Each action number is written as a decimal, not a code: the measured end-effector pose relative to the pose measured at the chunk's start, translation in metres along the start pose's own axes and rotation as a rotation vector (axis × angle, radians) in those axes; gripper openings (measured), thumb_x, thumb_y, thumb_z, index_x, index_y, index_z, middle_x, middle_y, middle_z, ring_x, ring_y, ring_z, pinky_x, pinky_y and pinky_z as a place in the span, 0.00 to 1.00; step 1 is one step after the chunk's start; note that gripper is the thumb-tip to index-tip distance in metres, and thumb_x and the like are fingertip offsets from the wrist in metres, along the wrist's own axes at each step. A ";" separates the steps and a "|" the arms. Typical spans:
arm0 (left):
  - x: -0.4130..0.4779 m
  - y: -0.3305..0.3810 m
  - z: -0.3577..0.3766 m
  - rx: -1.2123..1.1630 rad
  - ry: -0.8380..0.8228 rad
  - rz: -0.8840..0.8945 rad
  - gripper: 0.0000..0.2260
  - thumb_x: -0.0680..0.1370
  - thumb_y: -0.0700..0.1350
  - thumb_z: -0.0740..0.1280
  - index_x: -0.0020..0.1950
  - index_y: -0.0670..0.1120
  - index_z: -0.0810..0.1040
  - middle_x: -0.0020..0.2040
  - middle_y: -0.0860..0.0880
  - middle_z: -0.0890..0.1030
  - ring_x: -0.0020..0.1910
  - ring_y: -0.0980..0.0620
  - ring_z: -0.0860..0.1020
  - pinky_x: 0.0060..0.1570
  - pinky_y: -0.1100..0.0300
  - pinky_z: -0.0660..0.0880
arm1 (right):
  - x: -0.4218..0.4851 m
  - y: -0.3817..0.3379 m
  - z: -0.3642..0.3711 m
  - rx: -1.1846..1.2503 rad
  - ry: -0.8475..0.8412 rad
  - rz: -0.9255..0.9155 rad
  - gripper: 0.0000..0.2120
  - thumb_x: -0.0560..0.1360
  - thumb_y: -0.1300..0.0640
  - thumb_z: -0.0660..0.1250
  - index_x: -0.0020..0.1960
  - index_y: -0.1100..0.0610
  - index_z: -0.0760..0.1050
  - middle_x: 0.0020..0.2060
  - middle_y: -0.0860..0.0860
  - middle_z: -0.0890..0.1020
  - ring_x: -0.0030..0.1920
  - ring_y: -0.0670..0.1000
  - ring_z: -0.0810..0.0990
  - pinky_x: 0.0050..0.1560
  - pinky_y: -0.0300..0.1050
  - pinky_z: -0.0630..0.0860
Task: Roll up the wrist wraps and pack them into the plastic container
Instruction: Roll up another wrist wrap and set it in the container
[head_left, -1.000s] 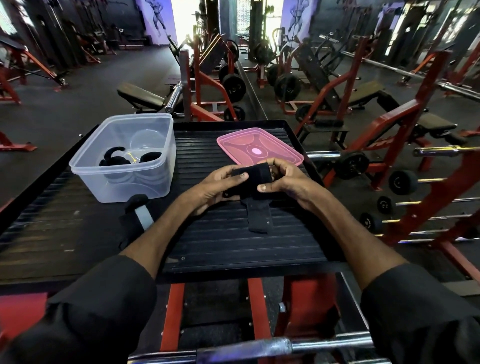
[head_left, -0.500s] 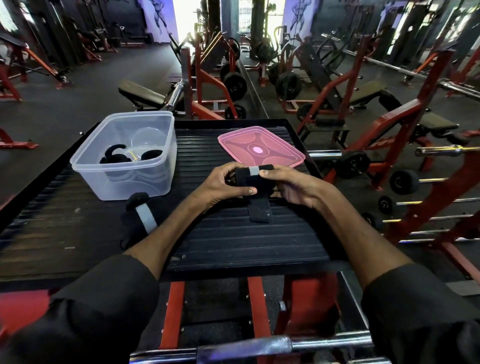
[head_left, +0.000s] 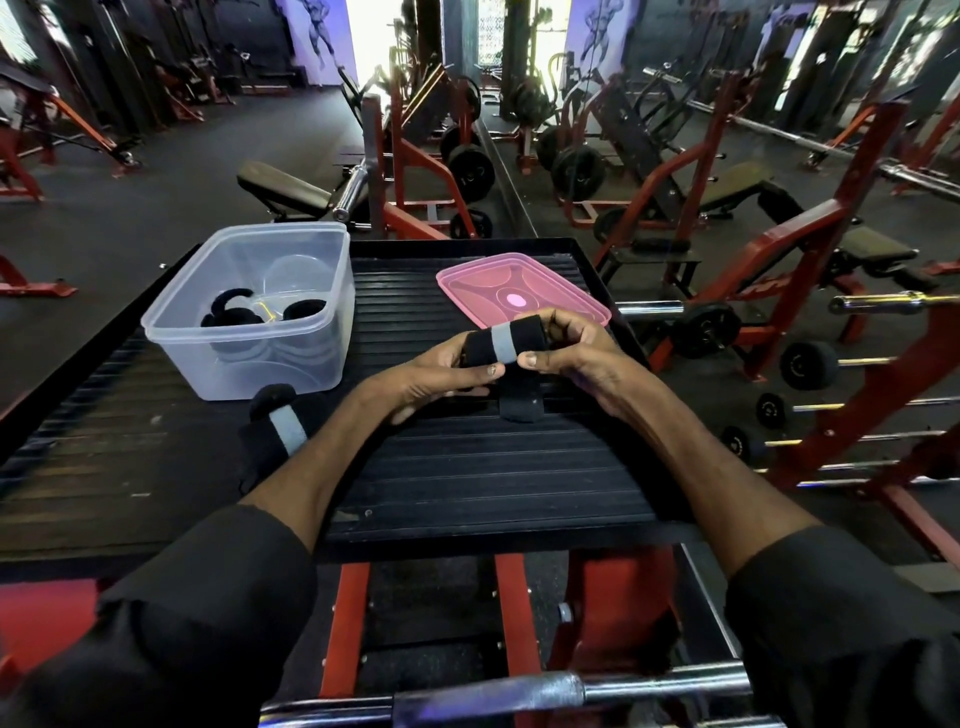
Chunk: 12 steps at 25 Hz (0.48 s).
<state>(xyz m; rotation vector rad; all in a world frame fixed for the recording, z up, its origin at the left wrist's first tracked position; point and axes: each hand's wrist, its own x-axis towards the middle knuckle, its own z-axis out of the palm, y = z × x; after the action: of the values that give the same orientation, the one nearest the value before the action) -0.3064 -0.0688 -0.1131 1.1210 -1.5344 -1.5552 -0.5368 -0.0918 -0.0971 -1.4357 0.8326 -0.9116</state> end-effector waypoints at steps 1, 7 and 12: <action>0.000 0.001 0.000 -0.019 0.010 -0.007 0.30 0.72 0.50 0.76 0.72 0.49 0.71 0.69 0.48 0.77 0.67 0.52 0.77 0.64 0.53 0.77 | 0.000 0.000 0.001 -0.006 0.013 -0.023 0.25 0.67 0.73 0.76 0.62 0.63 0.78 0.49 0.51 0.84 0.51 0.49 0.83 0.54 0.43 0.80; -0.003 0.000 0.015 0.074 0.220 0.158 0.24 0.72 0.36 0.78 0.65 0.41 0.76 0.53 0.49 0.80 0.53 0.54 0.81 0.53 0.50 0.83 | 0.001 -0.003 -0.001 0.097 -0.088 0.071 0.33 0.63 0.77 0.71 0.65 0.56 0.76 0.53 0.52 0.81 0.52 0.48 0.81 0.49 0.45 0.81; -0.002 0.000 0.016 0.317 0.300 0.339 0.25 0.67 0.41 0.83 0.60 0.50 0.78 0.54 0.55 0.81 0.54 0.59 0.80 0.57 0.62 0.77 | 0.001 -0.003 -0.009 0.206 -0.169 0.228 0.29 0.69 0.63 0.71 0.69 0.48 0.74 0.56 0.47 0.81 0.57 0.49 0.79 0.55 0.48 0.72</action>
<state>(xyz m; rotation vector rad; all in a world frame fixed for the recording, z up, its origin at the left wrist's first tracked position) -0.3202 -0.0608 -0.1141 1.1311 -1.6905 -0.8975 -0.5445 -0.0961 -0.0935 -1.1937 0.7356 -0.6722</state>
